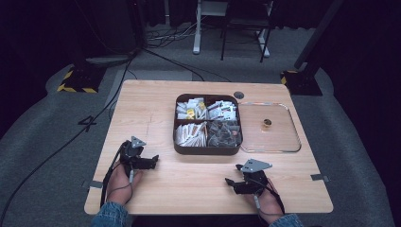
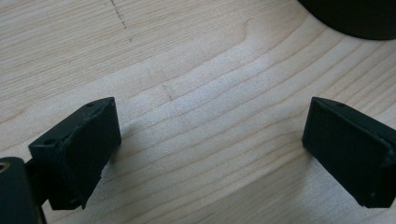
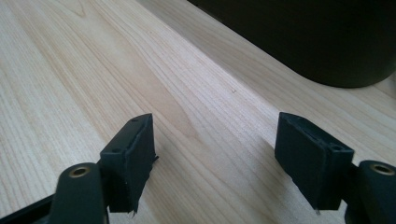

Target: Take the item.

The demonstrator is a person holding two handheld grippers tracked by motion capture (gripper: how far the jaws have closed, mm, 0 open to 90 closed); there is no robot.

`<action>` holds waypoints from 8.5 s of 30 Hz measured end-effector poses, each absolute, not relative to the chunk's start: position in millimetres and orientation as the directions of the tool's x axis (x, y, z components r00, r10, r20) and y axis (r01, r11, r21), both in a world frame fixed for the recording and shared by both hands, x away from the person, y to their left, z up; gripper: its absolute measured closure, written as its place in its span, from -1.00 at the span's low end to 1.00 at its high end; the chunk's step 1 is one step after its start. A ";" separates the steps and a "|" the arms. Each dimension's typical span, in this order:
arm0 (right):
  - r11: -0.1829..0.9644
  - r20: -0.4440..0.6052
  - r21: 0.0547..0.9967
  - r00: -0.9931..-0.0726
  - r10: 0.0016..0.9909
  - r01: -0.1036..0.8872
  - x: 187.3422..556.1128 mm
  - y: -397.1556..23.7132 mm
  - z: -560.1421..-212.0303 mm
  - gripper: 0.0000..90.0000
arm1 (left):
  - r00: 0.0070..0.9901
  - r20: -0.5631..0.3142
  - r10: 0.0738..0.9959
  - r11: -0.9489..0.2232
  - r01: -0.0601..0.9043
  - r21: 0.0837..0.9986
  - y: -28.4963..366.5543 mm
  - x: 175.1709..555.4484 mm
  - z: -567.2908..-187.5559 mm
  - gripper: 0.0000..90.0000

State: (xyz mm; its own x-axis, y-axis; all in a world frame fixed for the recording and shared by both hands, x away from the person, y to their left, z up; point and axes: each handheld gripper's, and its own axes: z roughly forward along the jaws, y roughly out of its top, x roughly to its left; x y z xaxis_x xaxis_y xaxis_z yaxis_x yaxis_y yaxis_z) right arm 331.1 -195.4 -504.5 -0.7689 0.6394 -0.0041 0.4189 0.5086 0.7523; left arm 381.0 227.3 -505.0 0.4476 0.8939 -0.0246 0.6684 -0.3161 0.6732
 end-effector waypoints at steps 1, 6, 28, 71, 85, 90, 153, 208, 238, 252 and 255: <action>0.507 -0.003 0.752 -0.767 0.642 0.421 330.9 -195.3 -504.4 -0.35 | 0.447 -0.025 0.894 -0.316 0.669 0.673 227.3 380.9 -505.0 -0.90; 0.495 -0.003 0.754 -0.751 0.661 0.432 330.8 -194.6 -504.4 -0.31 | 0.444 -0.027 0.896 -0.311 0.669 0.675 227.0 380.5 -505.1 -0.90; 0.471 0.012 0.757 -0.731 0.682 0.452 330.1 -197.6 -503.5 -0.17 | 0.445 -0.026 0.895 -0.313 0.669 0.674 227.2 380.6 -505.0 -0.90; 0.357 0.050 0.838 -0.710 0.702 0.412 388.3 -219.5 -399.5 -0.19 | 0.446 -0.027 0.895 -0.313 0.669 0.675 227.3 380.0 -505.1 -0.90; 0.382 0.039 0.812 -0.695 0.718 0.441 449.9 -198.1 -388.4 -0.14 | 0.444 -0.027 0.896 -0.311 0.669 0.675 227.2 381.4 -505.2 -0.90; 0.379 0.044 0.806 -0.683 0.729 0.456 472.0 -189.2 -385.3 -0.14 | 0.444 -0.028 0.896 -0.311 0.669 0.675 227.2 381.4 -505.2 -0.90; 0.331 0.204 0.610 -0.546 0.813 0.720 568.0 -128.3 -437.5 0.16 | 0.440 -0.027 0.898 -0.309 0.671 0.674 227.3 381.1 -505.2 -0.90; 0.260 0.198 0.790 -0.633 0.749 0.555 499.2 -163.4 -350.5 0.92 | 0.440 -0.027 0.898 -0.309 0.671 0.674 227.4 381.1 -505.2 -0.90; 0.388 0.147 0.817 -0.805 0.575 0.426 374.0 -178.8 -342.3 0.92 | 0.440 -0.027 0.898 -0.308 0.671 0.675 227.3 381.1 -505.2 -0.90; 0.430 0.164 0.794 -0.832 0.529 0.429 328.7 -186.3 -370.9 0.92 | 0.440 -0.027 0.898 -0.308 0.671 0.675 227.3 381.1 -505.2 -0.90; 0.435 0.179 0.783 -0.831 0.527 0.445 323.4 -186.1 -380.1 0.92 | 0.440 -0.027 0.897 -0.309 0.670 0.675 227.4 381.1 -505.2 -0.90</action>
